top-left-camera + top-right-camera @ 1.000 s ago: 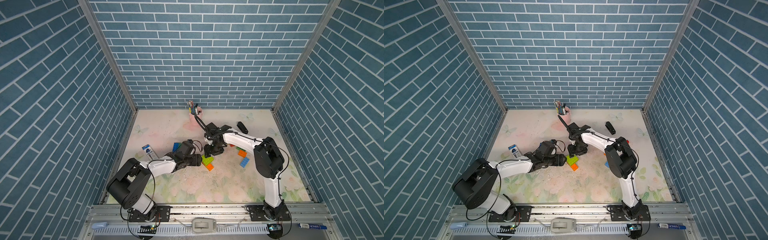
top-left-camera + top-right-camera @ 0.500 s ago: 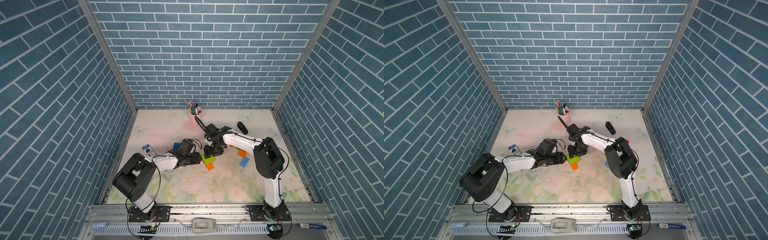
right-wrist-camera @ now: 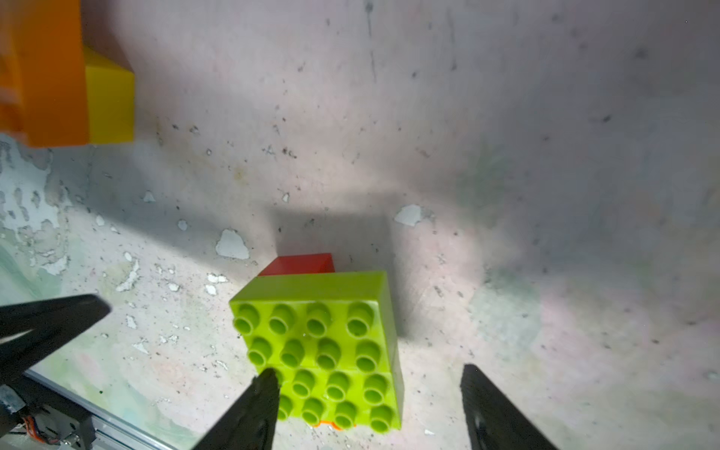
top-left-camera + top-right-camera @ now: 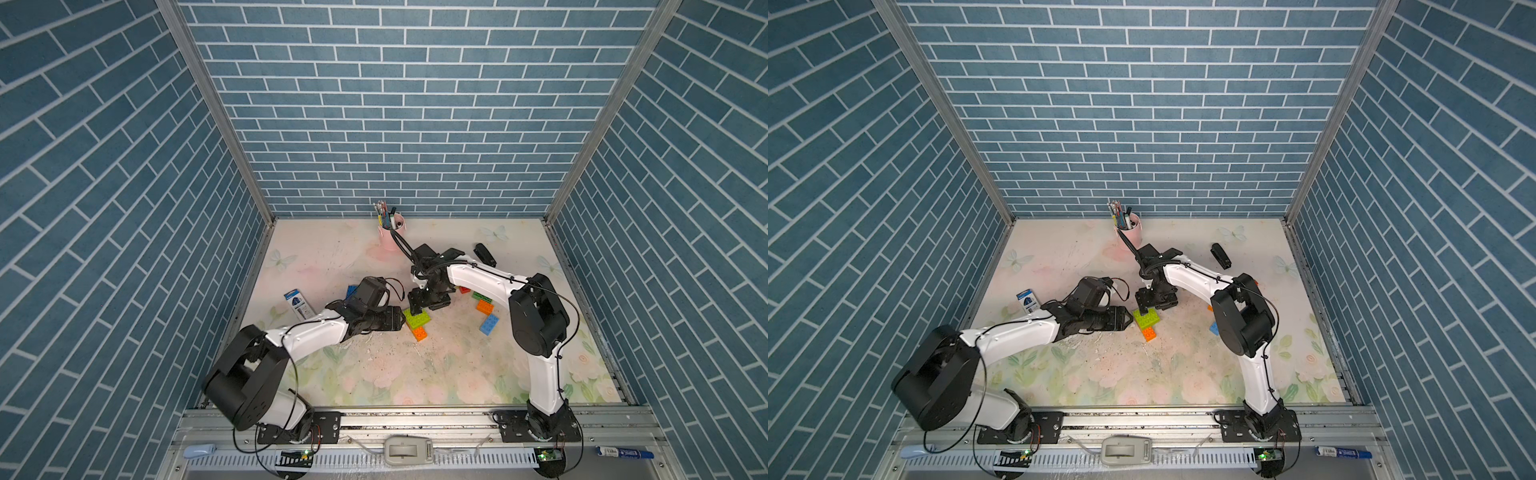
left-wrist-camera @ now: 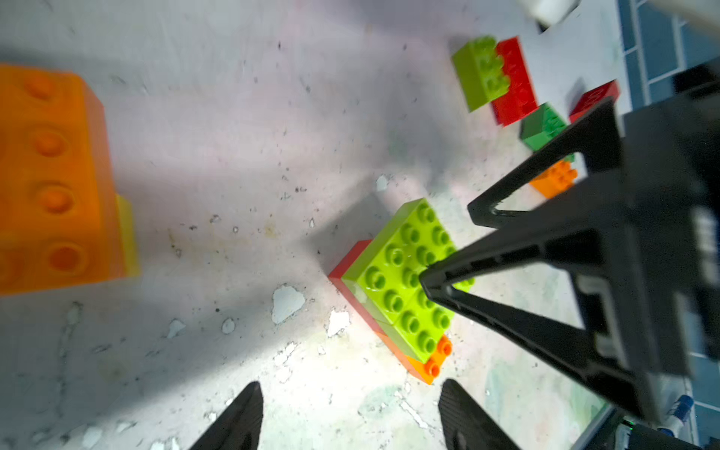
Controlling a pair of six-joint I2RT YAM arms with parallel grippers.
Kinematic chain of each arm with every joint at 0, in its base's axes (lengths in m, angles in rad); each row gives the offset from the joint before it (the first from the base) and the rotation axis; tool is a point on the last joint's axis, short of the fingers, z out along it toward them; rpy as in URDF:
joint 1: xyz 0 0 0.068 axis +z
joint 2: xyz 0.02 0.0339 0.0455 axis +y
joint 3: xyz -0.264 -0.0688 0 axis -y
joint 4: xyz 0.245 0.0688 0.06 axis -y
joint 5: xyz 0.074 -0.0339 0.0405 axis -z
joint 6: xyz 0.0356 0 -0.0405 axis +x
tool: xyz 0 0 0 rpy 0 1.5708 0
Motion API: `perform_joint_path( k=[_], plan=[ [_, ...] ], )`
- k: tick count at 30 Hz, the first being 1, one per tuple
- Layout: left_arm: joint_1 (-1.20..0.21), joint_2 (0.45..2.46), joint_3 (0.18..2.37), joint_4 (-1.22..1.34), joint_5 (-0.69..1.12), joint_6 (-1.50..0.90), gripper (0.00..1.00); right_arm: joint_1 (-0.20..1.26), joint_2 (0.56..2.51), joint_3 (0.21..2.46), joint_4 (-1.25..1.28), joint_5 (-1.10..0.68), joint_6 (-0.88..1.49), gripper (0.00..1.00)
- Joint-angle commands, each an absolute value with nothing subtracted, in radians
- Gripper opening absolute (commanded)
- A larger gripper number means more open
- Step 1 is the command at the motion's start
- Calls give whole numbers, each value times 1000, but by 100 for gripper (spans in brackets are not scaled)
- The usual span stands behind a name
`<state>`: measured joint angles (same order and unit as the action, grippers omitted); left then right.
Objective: Assemble a rectangle with lego
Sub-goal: Assemble the lego brick with the lego brick, then adjust the lego brick at the center of the board, then pick up the lego brick from the center of the board.
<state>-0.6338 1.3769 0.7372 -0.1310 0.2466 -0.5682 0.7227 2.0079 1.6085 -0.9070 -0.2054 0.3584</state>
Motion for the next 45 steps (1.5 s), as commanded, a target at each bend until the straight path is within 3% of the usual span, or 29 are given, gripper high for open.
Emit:
perform_joint_path(
  k=[1,7,10,16,21,27,34,40,45],
  plan=[
    [-636,1322,740,-217,180,-499,78,698,1891,1603,-963,-157,358,75],
    [-669,1166,683,-164,39,-403,89,600,1597,1255,-911,85,493,74],
    [-761,1143,666,-99,-55,-290,95,489,1520,1123,-906,66,488,74],
    [-898,1303,758,-21,-77,-204,98,296,1537,1032,-745,-18,443,76],
    [-955,1409,798,29,-78,-243,99,226,1621,1030,-616,-80,421,77],
    [-967,1422,786,27,-100,-245,99,216,1698,1018,-518,-239,445,77],
    [-968,1377,747,22,-142,-227,99,230,1601,895,-538,-288,497,77],
    [-968,1373,732,25,-142,-236,99,305,1514,841,-611,-256,523,77],
    [-967,1364,721,27,-153,-233,99,404,1525,878,-707,-110,545,80]
  ],
)
